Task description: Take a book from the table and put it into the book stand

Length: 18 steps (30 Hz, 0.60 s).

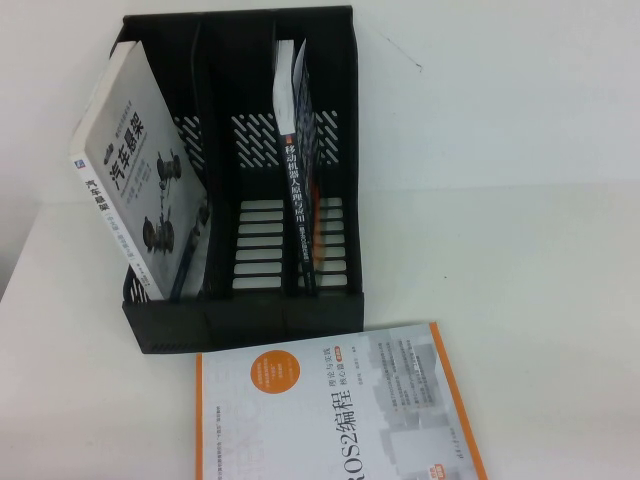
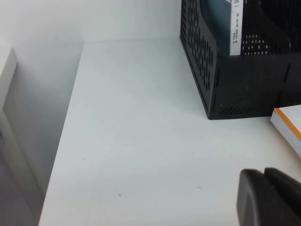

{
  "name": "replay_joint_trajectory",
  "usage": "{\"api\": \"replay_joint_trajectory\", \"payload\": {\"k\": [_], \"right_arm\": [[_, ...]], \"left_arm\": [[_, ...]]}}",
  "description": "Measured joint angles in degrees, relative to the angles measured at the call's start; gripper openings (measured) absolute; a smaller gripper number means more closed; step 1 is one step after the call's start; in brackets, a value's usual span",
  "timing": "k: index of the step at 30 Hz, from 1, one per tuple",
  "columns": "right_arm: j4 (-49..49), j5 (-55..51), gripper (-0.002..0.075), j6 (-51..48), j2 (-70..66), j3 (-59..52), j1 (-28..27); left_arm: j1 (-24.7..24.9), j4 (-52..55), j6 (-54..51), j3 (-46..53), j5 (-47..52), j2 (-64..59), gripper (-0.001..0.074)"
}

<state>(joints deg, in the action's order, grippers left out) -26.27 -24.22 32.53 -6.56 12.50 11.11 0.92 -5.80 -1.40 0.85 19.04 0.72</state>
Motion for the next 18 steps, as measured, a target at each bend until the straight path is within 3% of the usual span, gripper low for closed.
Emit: {"api": "replay_joint_trajectory", "payload": {"k": [4, 8, 18], "right_arm": [[7.61, 1.55, -0.0001, -10.26, 5.19, -5.89, -6.79], [13.02, 2.85, -0.0001, -13.27, 7.19, -11.69, -11.52], [17.12, 3.66, -0.0001, -17.84, 7.28, -13.50, -10.80]], "left_arm": [[0.00, 0.00, 0.00, 0.00, 0.00, 0.00, -0.0002], [0.00, 0.00, 0.00, 0.00, 0.00, 0.00, -0.0002], [0.00, 0.00, 0.00, 0.00, 0.00, 0.00, -0.0002]]}}
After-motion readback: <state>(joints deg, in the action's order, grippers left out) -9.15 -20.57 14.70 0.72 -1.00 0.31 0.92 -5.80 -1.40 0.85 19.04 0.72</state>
